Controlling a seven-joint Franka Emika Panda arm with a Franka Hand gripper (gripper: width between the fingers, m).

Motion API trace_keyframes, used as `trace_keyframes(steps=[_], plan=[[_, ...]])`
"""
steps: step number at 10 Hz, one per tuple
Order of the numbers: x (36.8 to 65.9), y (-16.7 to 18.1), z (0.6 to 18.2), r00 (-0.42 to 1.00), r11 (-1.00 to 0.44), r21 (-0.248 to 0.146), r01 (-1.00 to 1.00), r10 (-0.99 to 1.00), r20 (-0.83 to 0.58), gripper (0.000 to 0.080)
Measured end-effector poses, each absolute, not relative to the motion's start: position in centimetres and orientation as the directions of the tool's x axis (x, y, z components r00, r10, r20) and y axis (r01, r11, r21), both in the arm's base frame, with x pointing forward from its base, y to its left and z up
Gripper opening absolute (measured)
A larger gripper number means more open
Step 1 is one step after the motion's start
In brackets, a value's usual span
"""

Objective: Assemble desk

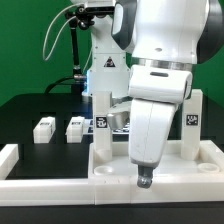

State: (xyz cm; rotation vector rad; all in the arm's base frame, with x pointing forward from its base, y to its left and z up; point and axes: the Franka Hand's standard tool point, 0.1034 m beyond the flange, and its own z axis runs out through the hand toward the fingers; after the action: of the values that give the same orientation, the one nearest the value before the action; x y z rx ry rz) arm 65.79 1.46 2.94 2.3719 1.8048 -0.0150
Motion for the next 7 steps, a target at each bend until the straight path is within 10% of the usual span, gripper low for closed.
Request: trace_keyframes(steps=[5, 7], plan=[[65.9, 1.2, 3.2, 0.276, -0.262, 0.125, 0.957, 0.956, -0.105, 0.0649], [66.0, -0.7, 8.0, 0.311, -0.302, 0.078, 0.95, 0.94, -0.142, 0.0649]])
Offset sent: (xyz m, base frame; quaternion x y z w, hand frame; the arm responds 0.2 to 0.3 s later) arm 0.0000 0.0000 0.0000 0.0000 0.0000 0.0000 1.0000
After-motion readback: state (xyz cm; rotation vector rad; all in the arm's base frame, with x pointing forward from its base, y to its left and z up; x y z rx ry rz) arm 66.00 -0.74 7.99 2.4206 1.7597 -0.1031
